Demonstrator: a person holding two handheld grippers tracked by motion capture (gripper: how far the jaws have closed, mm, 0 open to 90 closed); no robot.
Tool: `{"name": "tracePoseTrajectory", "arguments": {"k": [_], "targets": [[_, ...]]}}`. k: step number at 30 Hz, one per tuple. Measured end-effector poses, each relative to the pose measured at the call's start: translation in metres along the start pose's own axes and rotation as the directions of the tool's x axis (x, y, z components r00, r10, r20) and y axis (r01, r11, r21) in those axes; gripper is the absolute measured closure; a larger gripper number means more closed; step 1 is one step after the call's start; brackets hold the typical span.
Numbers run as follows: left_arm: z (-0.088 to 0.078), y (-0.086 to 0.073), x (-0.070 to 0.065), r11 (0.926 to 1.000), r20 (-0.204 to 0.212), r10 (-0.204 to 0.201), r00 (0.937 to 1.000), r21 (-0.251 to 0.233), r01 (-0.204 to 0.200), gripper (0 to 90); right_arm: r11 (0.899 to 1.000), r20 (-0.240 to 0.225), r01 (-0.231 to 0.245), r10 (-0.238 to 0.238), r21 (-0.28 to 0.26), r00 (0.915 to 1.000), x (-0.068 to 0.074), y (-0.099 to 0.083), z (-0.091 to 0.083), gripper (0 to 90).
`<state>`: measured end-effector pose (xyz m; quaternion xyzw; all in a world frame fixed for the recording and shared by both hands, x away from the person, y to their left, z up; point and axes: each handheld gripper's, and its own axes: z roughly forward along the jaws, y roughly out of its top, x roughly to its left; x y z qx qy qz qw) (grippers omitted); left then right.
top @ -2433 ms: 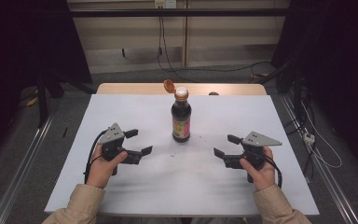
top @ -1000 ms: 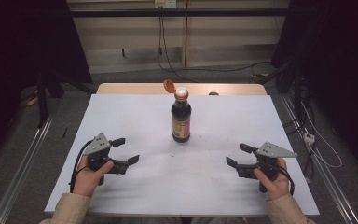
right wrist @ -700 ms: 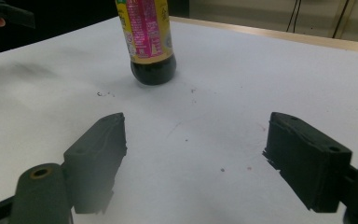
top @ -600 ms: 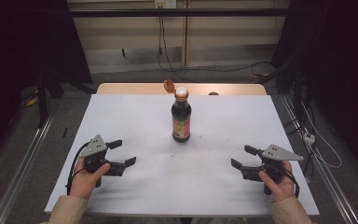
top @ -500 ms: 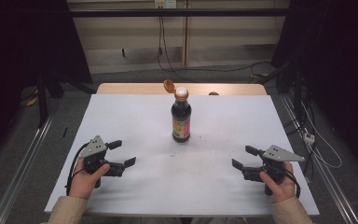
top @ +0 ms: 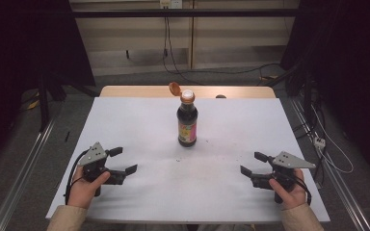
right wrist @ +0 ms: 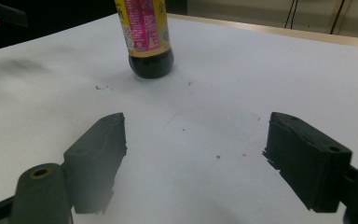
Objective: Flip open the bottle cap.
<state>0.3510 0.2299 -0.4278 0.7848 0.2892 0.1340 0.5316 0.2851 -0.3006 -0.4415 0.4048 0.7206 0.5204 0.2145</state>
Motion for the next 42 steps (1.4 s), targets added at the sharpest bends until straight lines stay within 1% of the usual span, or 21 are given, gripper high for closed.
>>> {"name": "tracePoseTrajectory", "arguments": {"k": [2,5,6,7,14,17,19,23,25,29,32,34,38,40,42], "targets": [[-0.001,-0.001,0.001,1.0,0.005,0.002,1.0,-0.002,-0.002,10.2,1.0,0.002,-0.003,0.003,0.001,1.0,0.0,0.0,0.0,19.8],[-0.003,-0.003,0.001,1.0,0.0,-0.002,1.0,0.001,0.002,10.2,1.0,-0.001,-0.003,0.003,0.0,1.0,0.0,-0.001,0.0,19.9],[-0.004,-0.003,0.002,1.0,-0.002,0.007,1.0,0.002,-0.007,10.2,1.0,0.0,-0.003,0.003,0.0,1.0,0.001,-0.001,0.0,19.8],[-0.005,-0.004,0.001,1.0,-0.003,-0.003,1.0,0.001,0.003,10.2,1.0,0.0,-0.005,0.005,0.002,1.0,0.001,-0.001,0.0,19.8],[-0.009,-0.006,0.002,1.0,-0.009,-0.002,1.0,0.004,0.002,10.2,1.0,0.0,-0.005,0.005,0.006,1.0,0.001,-0.002,0.0,19.8],[-0.01,-0.008,0.002,1.0,-0.011,-0.009,0.9999,0.001,0.009,10.2,1.0,0.001,-0.003,0.003,0.007,1.0,0.001,-0.002,0.0,19.9],[-0.011,-0.008,0.002,1.0,-0.012,-0.002,0.9999,0.004,0.002,10.2,1.0,0.001,-0.004,0.004,0.008,1.0,0.001,-0.002,0.0,19.8],[-0.012,-0.009,0.002,1.0,-0.012,-0.01,0.9999,0.0,0.01,10.2,1.0,0.004,-0.003,0.003,0.008,1.0,0.001,-0.002,0.0,19.8],[-0.013,-0.009,0.002,1.0,-0.015,-0.004,0.9999,0.001,0.004,10.2,1.0,0.004,-0.007,0.007,0.008,1.0,0.001,-0.002,0.0,19.8],[-0.014,-0.01,0.002,0.9999,-0.014,-0.01,0.9998,-0.001,0.01,10.2,1.0,0.006,-0.002,0.002,0.011,1.0,0.001,-0.002,-0.001,19.8],[-0.014,-0.01,0.002,1.0,-0.018,-0.007,0.9998,0.001,0.007,10.2,1.0,0.006,-0.004,0.004,0.013,1.0,0.002,-0.003,0.0,19.8],[-0.014,-0.01,0.002,1.0,-0.018,-0.009,0.9998,-0.001,0.009,10.2,1.0,0.004,0.006,-0.006,0.018,1.0,0.002,-0.004,-0.001,19.8],[-0.014,-0.011,0.003,1.0,-0.019,-0.009,0.9998,-0.002,0.009,10.2,1.0,0.009,0.004,-0.004,0.026,1.0,0.001,-0.007,-0.005,19.8],[-0.014,-0.011,0.003,1.0,-0.02,-0.003,0.9998,0.004,0.003,10.2,1.0,0.012,-0.002,0.001,0.023,0.9999,0.0,-0.008,-0.007,19.8],[-0.014,-0.012,0.002,0.9999,-0.017,-0.011,0.9998,0.002,0.011,10.2,1.0,0.015,0.0,-0.001,0.023,0.9999,-0.001,-0.009,-0.009,19.8]]}}
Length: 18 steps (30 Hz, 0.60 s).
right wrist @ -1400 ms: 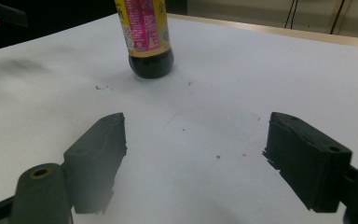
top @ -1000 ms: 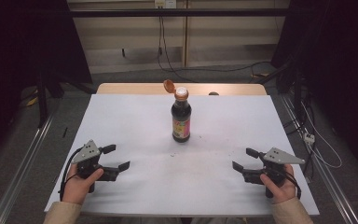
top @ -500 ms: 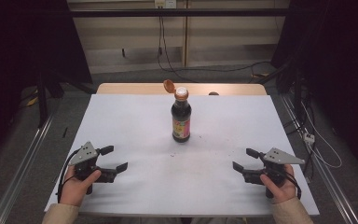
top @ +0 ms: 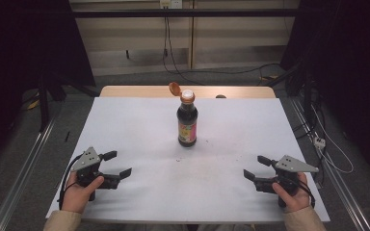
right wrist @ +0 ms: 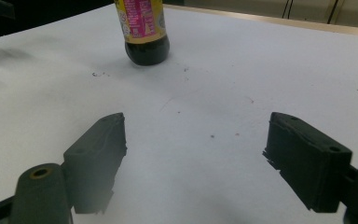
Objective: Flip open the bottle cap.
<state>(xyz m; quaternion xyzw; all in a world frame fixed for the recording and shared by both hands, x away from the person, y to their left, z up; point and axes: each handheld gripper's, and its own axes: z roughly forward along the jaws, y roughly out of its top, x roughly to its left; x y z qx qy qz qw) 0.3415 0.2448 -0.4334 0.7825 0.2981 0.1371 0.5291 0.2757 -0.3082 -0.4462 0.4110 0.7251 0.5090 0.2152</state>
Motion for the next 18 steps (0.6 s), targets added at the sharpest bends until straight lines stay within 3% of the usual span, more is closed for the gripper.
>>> {"name": "tracePoseTrajectory", "arguments": {"k": [18], "targets": [[-0.0024,-0.0013,0.0,0.9999,-0.004,-0.003,1.0,-0.014,0.003,10.2,1.0,-0.002,-0.003,0.002,-0.006,1.0,-0.0014,-0.005,-0.0062,19.8]]}}
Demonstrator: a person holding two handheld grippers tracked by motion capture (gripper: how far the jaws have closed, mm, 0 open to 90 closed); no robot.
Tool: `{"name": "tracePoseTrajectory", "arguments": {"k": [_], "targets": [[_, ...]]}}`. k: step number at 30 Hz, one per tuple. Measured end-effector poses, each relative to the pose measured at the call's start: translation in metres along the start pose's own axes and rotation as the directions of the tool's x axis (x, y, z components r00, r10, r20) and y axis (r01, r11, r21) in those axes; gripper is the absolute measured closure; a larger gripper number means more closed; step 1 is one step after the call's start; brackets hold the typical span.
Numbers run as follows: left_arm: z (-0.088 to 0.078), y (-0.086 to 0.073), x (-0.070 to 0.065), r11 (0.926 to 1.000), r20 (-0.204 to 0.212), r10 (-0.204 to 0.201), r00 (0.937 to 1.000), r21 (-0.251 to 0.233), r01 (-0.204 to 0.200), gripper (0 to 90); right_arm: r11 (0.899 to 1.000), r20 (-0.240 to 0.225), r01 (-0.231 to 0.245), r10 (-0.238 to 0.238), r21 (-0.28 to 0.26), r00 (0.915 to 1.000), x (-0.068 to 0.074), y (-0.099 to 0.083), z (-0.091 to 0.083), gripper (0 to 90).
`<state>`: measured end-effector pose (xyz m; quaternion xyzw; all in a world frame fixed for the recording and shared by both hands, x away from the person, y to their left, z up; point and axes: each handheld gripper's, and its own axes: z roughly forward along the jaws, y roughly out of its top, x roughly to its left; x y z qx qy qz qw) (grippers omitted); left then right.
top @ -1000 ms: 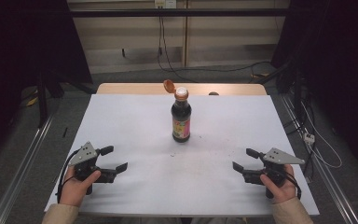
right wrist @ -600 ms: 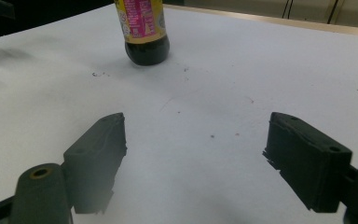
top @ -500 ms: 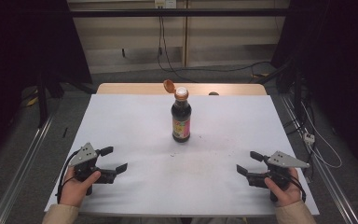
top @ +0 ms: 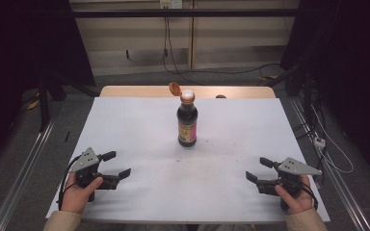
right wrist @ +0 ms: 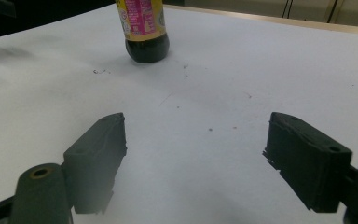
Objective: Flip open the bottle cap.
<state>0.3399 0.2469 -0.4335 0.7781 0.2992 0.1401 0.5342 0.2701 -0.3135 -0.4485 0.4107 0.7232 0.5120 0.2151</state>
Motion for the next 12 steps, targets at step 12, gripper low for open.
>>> {"name": "tracePoseTrajectory", "arguments": {"k": [12], "targets": [[0.0039,-0.0018,-0.0007,0.9999,0.006,-0.002,1.0,0.012,0.002,10.2,1.0,-0.008,-0.005,0.005,0.003,1.0,0.0006,-0.0015,0.0016,19.8]]}}
